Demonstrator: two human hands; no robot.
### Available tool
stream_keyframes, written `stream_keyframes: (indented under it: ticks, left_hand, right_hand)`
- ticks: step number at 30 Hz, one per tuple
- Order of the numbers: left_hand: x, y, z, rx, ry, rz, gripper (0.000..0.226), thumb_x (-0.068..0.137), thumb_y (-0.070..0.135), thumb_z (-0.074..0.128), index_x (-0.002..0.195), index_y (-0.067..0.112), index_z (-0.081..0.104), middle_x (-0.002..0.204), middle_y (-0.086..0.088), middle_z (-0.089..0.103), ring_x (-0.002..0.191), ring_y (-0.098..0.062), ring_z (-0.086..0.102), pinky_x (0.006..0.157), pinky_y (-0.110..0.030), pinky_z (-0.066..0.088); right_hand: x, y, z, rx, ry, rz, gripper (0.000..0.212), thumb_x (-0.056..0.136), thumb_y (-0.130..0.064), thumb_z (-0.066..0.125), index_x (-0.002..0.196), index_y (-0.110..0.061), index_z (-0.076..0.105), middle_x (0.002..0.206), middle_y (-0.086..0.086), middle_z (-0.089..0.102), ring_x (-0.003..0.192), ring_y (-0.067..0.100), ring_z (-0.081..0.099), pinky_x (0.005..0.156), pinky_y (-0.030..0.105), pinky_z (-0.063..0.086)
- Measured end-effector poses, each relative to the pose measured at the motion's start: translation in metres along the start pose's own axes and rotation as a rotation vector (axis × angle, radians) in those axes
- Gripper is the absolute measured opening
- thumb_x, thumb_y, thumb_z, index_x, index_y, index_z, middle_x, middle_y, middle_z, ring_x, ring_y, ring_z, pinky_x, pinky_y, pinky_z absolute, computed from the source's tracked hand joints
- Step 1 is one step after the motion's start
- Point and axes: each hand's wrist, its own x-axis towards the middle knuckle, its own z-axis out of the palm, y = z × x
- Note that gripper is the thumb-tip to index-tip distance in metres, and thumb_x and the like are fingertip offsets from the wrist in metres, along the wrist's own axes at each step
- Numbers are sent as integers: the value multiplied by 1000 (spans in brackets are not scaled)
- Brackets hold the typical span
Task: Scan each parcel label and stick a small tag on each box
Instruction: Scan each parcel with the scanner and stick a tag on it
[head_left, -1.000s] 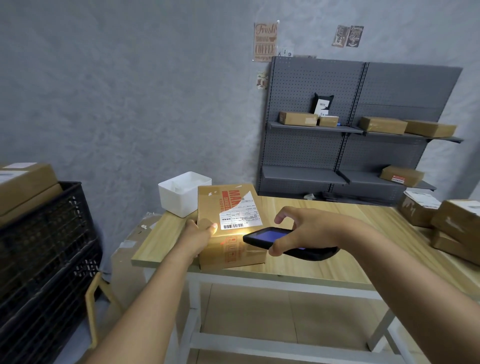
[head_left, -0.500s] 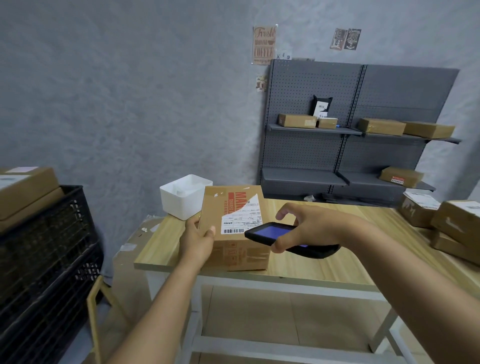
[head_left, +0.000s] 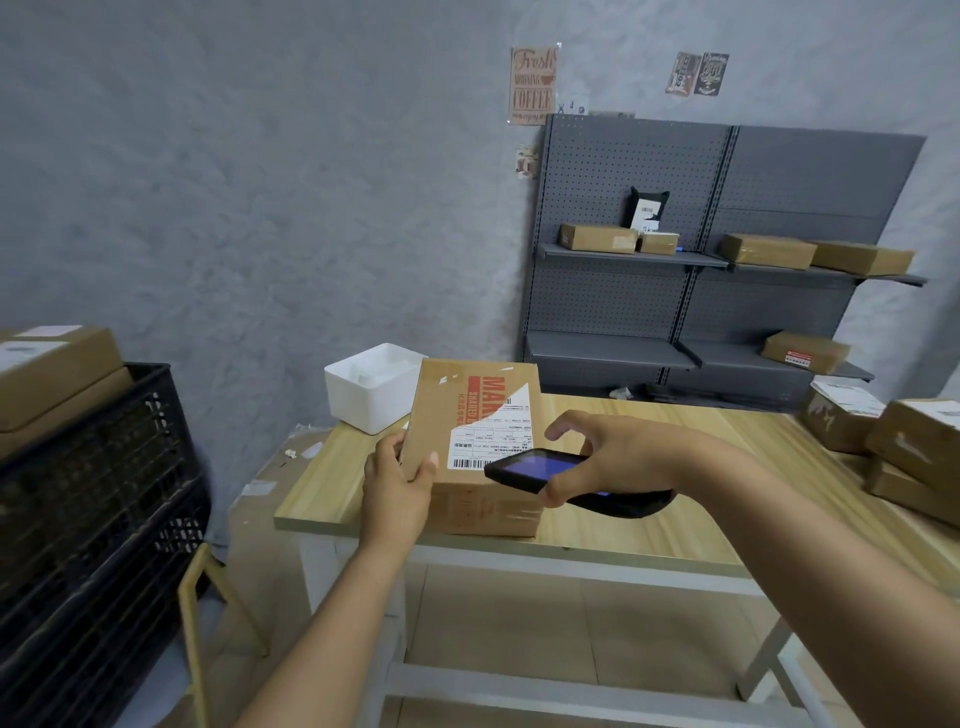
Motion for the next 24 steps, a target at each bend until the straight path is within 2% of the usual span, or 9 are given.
stream_keyframes:
  ticks: [4, 7, 11, 13, 15, 17, 22, 24]
  left_hand:
    - [8, 6, -1, 75, -50, -85, 49, 92, 35, 59, 135, 17, 43, 131, -9, 50, 113, -25, 52, 87, -30, 41]
    - [17, 9, -4, 106, -162, -159, 53, 93, 36, 56, 139, 17, 39, 135, -7, 52, 117, -27, 52, 85, -29, 41]
    - [25, 10, -7, 80, -284, -230, 55, 94, 40, 52, 143, 26, 34, 133, 2, 55, 113, -25, 55, 88, -37, 50]
    - [29, 12, -8, 101, -308, -254, 56, 94, 42, 51, 145, 28, 32, 134, 3, 55, 107, -24, 56, 83, -39, 54]
    - [34, 14, -8, 147, -344, -277, 57, 94, 45, 50, 145, 30, 30, 135, 5, 52, 101, -22, 55, 73, -38, 57]
    - [40, 15, -8, 170, -379, -303, 58, 93, 46, 51, 145, 31, 28, 137, 7, 50, 102, -21, 53, 73, -40, 58]
    - [51, 17, -5, 190, -423, -375, 62, 94, 46, 50, 147, 32, 22, 138, 7, 49, 102, -20, 55, 66, -36, 59]
    - [53, 17, -5, 200, -431, -385, 64, 94, 46, 51, 148, 33, 19, 139, 7, 47, 100, -19, 53, 62, -34, 59]
  right_hand:
    - [10, 10, 9, 112, 124, 28, 79, 60, -61, 74, 127, -41, 38, 106, -6, 52, 84, 8, 53, 65, 26, 42]
    - [24, 28, 21, 186, 239, 83, 83, 61, -57, 77, 130, -34, 38, 109, -2, 46, 80, 7, 51, 54, 22, 38]
    - [45, 57, 42, 254, 310, 197, 84, 62, -53, 79, 131, -29, 37, 108, 1, 42, 74, 13, 53, 47, 21, 38]
    - [55, 72, 54, 289, 359, 239, 84, 64, -51, 79, 132, -27, 37, 106, 1, 38, 72, 13, 51, 45, 21, 37]
    - [63, 86, 67, 310, 392, 263, 83, 65, -51, 79, 133, -25, 37, 106, 2, 36, 71, 10, 47, 46, 20, 35]
    - [71, 99, 78, 329, 389, 272, 82, 67, -47, 79, 134, -22, 38, 107, 2, 34, 71, 9, 45, 48, 20, 33]
    - [95, 117, 103, 348, 368, 301, 77, 71, -38, 78, 133, -18, 38, 115, 8, 39, 88, 22, 48, 67, 33, 41]
    - [105, 120, 110, 336, 372, 307, 79, 70, -39, 78, 135, -18, 37, 121, 12, 41, 89, 21, 44, 68, 34, 40]
